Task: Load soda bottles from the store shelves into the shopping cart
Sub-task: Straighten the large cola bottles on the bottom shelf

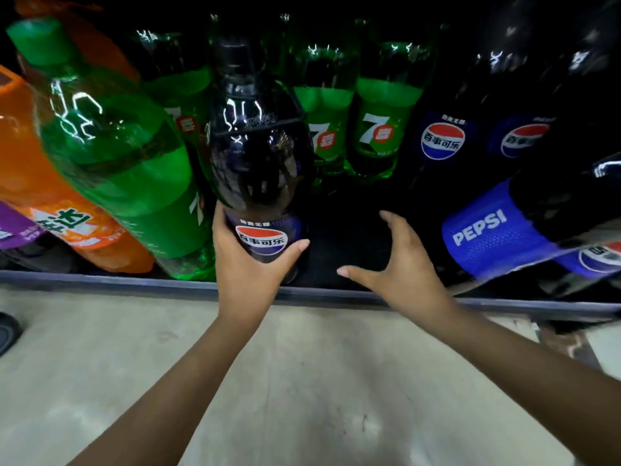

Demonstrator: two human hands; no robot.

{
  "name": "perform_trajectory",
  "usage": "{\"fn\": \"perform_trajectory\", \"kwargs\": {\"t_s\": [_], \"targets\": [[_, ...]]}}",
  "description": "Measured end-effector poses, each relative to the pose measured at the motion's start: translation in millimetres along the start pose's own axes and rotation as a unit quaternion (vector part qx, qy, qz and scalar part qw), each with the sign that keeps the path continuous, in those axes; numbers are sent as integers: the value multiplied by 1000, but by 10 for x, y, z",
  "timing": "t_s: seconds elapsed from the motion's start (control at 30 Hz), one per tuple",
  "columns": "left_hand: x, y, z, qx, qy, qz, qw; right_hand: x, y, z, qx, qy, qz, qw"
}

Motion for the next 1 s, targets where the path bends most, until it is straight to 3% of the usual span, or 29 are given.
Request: {"fn": "perform_trajectory", "kwargs": {"t_s": [0.13, 0.33, 0.43, 0.53, 0.67, 0.83, 0.9, 1.0], "targets": [[-58, 217, -108, 71, -68, -64, 993, 88, 300, -120, -60, 15, -12, 998], [-75, 478, -679, 212, -171, -51, 961, -151, 443, -181, -77, -7, -74, 994], [42, 761, -916, 321, -206, -24, 924, -331, 543, -168, -91, -16, -139, 986], [390, 963, -979, 379, -218, 62, 897, -524, 654, -265, -95, -29, -200, 975], [900, 991, -909, 316, -190, 167, 915, -761, 850, -443, -95, -45, -270, 957], [1529, 962, -779, 212, -153, 286, 922, -885, 931, -829, 1, -118, -324, 939], [1703, 949, -761, 171, -123, 313, 926, -880, 879, -1004, 56, -174, -326, 927], [1924, 950, -764, 152, -84, 338, 925, -868, 716, -1130, 64, -250, -288, 922]]}}
Point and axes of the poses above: each hand's wrist, its own y-axis away from the middle knuckle, its own x-axis out of the palm, z = x × y, the point moved 9 cm from there along -y, towards the middle knuckle, and after that the axes turned 1 degree about y, right-handed, at the moved point
